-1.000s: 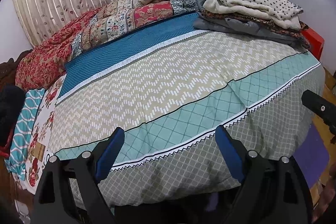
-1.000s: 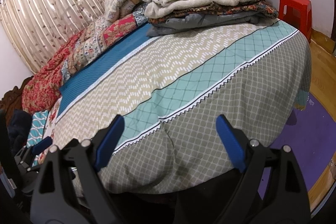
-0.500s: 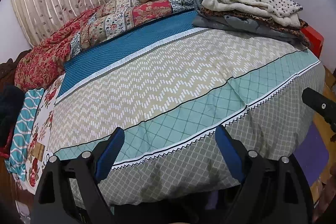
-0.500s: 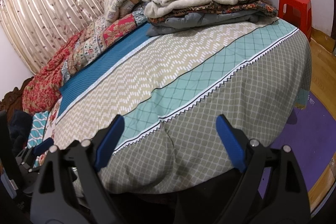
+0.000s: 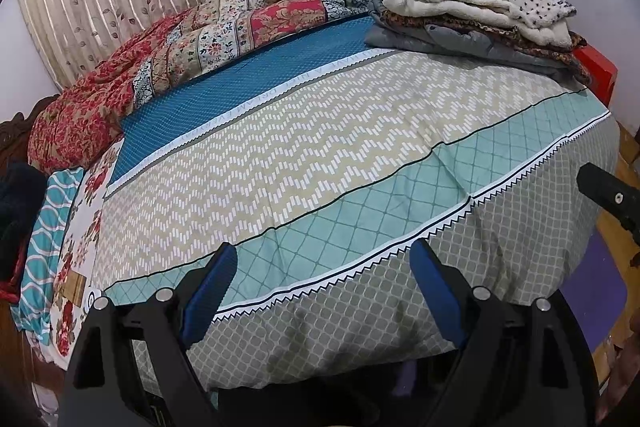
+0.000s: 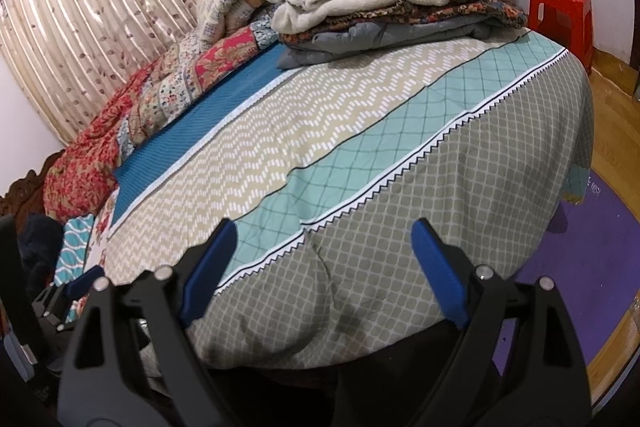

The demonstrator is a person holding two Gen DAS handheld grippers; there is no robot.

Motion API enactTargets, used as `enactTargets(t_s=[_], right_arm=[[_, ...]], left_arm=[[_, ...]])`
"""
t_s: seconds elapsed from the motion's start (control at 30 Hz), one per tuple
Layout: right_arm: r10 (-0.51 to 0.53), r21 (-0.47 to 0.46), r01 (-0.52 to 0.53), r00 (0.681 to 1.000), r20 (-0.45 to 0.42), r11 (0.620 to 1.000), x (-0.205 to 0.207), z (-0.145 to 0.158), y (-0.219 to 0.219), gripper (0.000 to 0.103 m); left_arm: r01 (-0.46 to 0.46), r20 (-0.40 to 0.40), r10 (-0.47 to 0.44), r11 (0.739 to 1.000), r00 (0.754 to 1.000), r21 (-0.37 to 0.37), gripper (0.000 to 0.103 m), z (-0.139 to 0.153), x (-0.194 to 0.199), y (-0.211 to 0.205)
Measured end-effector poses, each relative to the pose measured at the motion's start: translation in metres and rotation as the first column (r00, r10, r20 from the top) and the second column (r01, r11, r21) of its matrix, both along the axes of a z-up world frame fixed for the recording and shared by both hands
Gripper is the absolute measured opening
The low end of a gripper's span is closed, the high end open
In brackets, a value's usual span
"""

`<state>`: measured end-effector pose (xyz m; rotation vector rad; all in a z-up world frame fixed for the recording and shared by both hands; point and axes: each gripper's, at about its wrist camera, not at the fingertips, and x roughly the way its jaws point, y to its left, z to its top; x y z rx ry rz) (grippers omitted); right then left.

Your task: Fold large clothes

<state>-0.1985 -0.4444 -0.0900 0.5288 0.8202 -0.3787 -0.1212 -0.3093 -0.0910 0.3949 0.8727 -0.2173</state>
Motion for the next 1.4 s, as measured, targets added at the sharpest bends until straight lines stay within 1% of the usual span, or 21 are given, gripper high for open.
enactTargets(t_s=[1.4], right_arm=[[0.008,0.003,-0.008,1.0,0.007,1.0,0.007,-0.002,-0.009,0.085]], left_arm=[[0.016,0.0,-0.016,1.0,1.0,0.015,0.014,-0.006,-0.007,0.011]])
